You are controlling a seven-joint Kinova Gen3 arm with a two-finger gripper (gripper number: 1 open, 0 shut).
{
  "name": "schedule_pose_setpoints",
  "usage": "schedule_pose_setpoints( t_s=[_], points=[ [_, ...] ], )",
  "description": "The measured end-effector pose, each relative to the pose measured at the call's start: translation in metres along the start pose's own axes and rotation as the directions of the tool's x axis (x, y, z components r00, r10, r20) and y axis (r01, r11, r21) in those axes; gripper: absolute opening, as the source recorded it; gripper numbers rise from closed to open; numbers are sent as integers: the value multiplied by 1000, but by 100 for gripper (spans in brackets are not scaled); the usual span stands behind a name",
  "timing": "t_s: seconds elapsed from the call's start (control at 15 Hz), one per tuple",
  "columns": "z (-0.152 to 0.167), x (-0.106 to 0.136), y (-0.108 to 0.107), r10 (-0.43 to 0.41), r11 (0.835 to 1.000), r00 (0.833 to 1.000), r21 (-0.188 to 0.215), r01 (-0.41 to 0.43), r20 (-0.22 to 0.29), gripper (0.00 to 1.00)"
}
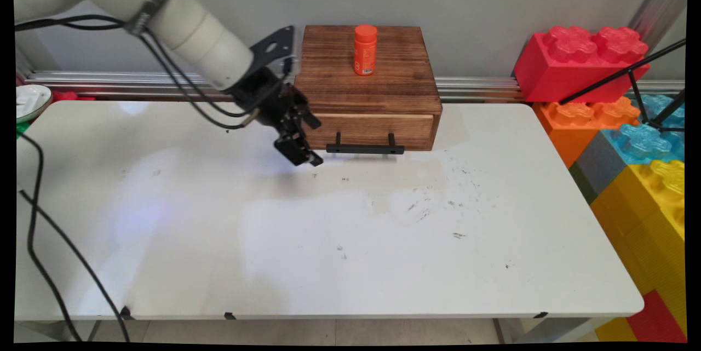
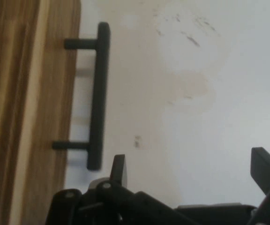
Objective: Open the drawer
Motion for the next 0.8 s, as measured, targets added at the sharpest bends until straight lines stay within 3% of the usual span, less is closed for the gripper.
schedule_pose_setpoints(
  t_s=[0.33, 0.8],
  points=[
    [36, 30, -11, 93, 995, 994, 34, -95, 50, 100],
    [89, 46, -21, 155, 986, 982, 43, -160, 111, 100]
  ],
)
